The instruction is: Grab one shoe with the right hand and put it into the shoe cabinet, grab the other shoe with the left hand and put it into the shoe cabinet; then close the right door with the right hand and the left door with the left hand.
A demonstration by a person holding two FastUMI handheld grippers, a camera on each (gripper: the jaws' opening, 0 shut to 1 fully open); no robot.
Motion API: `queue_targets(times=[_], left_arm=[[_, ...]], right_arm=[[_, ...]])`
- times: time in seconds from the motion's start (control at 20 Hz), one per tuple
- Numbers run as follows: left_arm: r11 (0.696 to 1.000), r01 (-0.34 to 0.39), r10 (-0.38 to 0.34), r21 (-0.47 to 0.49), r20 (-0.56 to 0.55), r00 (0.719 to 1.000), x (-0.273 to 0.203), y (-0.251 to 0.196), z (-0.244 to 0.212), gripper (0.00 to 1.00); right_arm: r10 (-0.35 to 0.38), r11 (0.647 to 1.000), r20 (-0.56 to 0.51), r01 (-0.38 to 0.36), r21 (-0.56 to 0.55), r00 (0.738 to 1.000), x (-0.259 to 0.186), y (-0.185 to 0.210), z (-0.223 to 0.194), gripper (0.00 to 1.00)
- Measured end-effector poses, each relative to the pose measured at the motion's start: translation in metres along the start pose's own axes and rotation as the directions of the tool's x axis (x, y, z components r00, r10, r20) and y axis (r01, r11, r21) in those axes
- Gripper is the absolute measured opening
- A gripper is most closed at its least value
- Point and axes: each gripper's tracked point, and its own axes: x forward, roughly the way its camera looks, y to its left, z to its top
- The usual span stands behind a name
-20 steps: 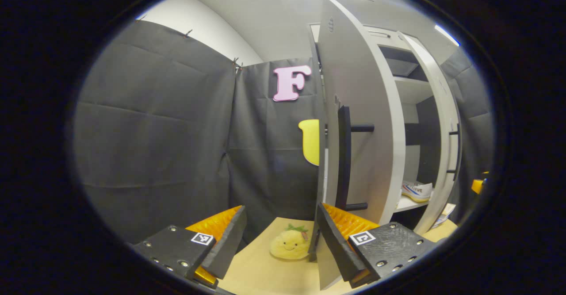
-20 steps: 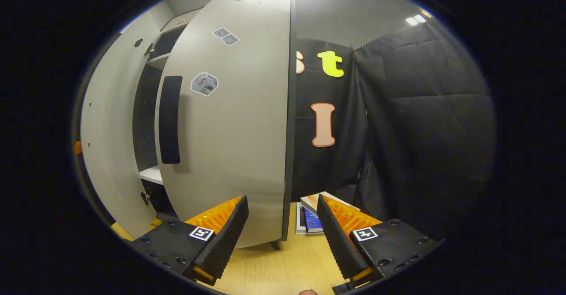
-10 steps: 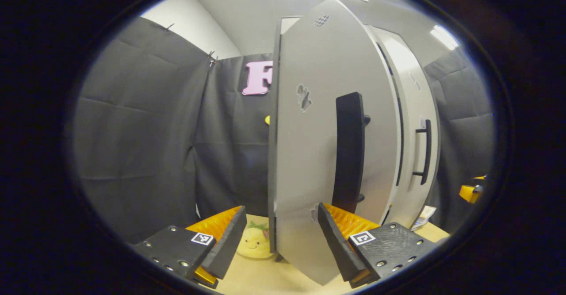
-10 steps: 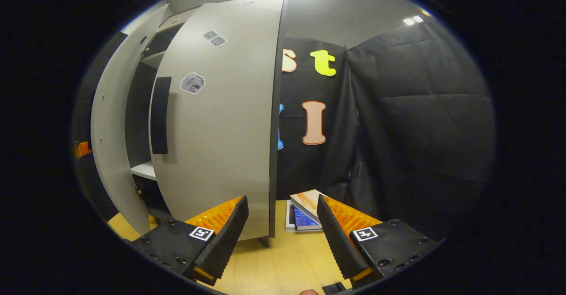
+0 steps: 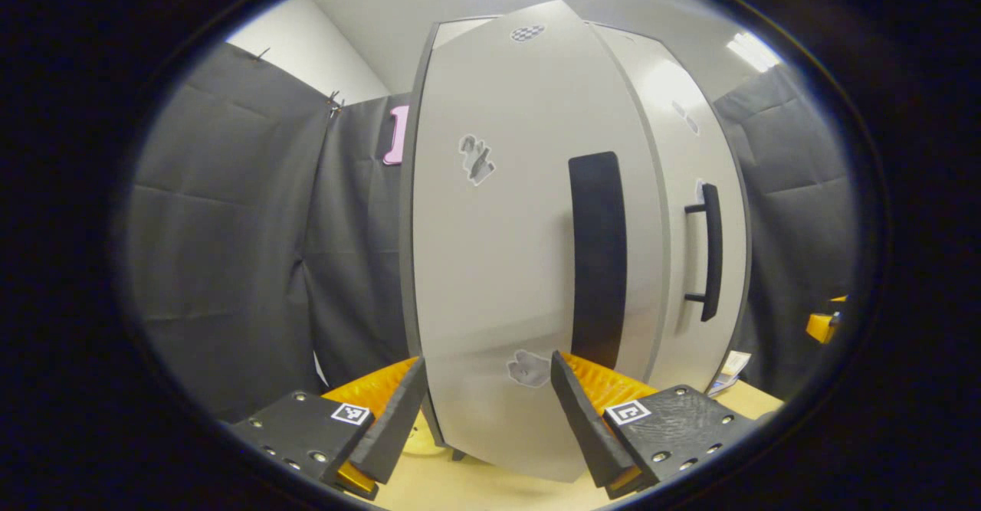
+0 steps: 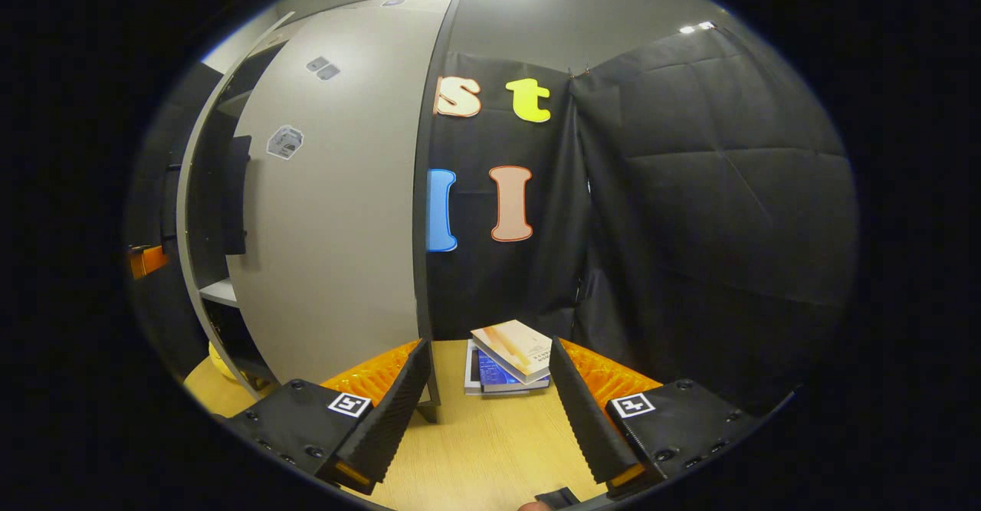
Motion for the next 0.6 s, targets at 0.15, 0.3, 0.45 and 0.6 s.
queue_targets(times=[0.15,0.3,0.45,0.6], left_arm=[[1.0,-0.006,0.006,0.0,-0.002,1.0,0.001,0.001,0.003,0.93],[1.0,-0.009,0.009,0.009,0.017,1.0,-0.009,0.004,0.009,0.94],[1.0,-0.014,0.013,0.024,0.033,0.999,-0.03,0.01,0.02,0.93],[0.999,-0.02,0.018,0.035,0.044,0.999,-0.062,0.025,0.02,0.96]], right_arm=[[0.027,1.0,0.019,-0.027,0.0,0.999,-0.003,0.01,0.008,0.98],[0.062,0.998,0.055,-0.062,0.008,0.997,-0.011,0.024,0.021,0.98],[0.096,0.995,0.085,-0.097,0.001,0.992,-0.024,0.04,0.03,0.98],[0.121,0.993,0.099,-0.122,-0.004,0.988,-0.039,0.05,0.031,0.98]])
